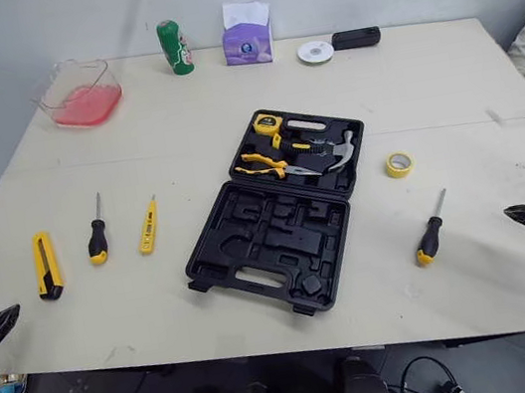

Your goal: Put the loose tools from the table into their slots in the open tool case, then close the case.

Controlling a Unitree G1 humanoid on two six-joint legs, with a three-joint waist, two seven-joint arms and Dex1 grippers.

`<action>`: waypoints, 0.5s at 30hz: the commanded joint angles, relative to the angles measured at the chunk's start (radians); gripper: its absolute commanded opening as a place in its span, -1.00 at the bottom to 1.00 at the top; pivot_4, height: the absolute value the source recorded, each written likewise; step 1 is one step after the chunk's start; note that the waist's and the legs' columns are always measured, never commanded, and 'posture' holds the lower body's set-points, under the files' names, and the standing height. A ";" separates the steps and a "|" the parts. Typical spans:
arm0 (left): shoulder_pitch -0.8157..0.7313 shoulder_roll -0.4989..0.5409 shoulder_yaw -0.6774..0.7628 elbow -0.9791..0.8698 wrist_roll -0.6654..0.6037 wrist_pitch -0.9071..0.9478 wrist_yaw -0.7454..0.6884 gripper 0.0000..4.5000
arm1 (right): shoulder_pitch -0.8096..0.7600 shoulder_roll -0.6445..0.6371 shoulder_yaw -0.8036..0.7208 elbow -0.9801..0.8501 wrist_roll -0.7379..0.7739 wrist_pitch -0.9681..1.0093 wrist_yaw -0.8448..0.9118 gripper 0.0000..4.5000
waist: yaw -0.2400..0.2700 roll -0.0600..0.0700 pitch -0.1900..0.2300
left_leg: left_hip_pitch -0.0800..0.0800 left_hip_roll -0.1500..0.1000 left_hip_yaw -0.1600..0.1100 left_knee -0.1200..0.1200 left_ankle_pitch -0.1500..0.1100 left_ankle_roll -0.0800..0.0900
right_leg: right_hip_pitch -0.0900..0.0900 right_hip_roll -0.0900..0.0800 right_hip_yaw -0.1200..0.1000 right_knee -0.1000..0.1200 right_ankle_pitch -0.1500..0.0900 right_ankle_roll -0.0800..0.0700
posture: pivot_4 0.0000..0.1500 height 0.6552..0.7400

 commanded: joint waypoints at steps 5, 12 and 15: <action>-0.048 0.033 -0.025 0.041 0.030 -0.015 0.018 0.99 | 0.034 0.008 -0.064 -0.069 0.024 0.067 -0.038 1.00 | 0.002 0.000 0.000 | 0.000 0.000 0.000 0.000 0.000 0.000 | 0.000 0.000 0.000 0.001 0.000 0.000 | 1.00 1.00; -0.052 0.043 -0.022 0.058 0.035 -0.020 0.012 0.99 | 0.063 0.015 -0.074 -0.101 0.020 0.053 -0.040 1.00 | 0.019 -0.014 -0.007 | 0.009 0.024 0.085 0.002 -0.008 -0.010 | -0.045 0.018 0.046 0.024 -0.001 -0.020 | 1.00 1.00; -0.051 0.048 -0.018 0.069 0.037 -0.021 0.012 0.99 | 0.067 0.017 -0.074 -0.108 0.021 0.058 -0.044 1.00 | -0.016 -0.013 -0.007 | 0.017 0.031 0.082 0.002 -0.008 -0.010 | -0.034 0.024 0.043 0.021 0.002 -0.015 | 1.00 1.00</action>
